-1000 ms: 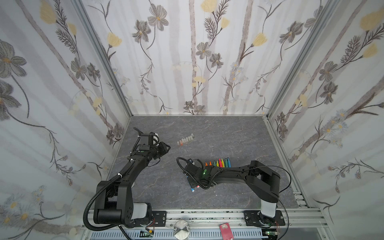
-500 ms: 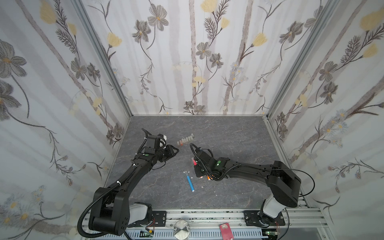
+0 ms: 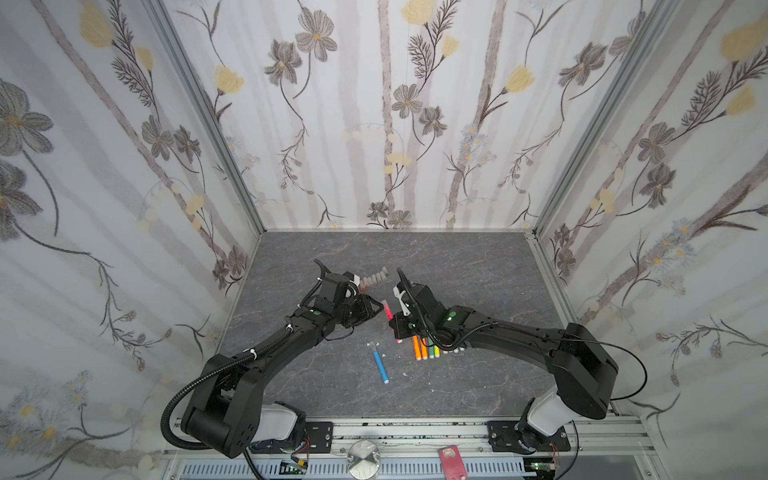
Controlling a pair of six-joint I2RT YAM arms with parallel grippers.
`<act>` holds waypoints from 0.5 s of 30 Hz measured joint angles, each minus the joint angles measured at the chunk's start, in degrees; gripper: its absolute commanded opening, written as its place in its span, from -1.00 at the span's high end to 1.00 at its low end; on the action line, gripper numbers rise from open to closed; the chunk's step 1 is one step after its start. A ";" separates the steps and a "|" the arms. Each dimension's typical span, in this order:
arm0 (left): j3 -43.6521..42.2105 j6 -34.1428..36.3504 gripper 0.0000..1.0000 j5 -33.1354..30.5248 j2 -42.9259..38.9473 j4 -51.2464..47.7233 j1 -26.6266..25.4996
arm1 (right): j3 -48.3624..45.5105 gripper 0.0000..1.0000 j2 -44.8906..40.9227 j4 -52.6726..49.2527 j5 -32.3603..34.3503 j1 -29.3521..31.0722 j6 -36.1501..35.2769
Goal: Open the pen caps
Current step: 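Lift the pink marker with right while left reaches toward its cap, then grip the pink marker's clear cap with the left gripper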
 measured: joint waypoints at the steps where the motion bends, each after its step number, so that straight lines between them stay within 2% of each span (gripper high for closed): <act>1: 0.20 -0.15 0.21 -0.55 0.31 0.33 -0.24 | -0.22 1.00 -0.07 0.28 -0.33 0.00 0.02; 12: 1.84 -1.07 0.21 -1.31 3.56 2.40 -1.64 | -0.90 1.00 -0.20 1.86 -2.01 0.00 0.68; 15: 1.84 -1.27 0.27 -1.29 4.20 3.10 -2.21 | -0.90 1.00 -0.20 1.90 -2.03 -0.02 1.09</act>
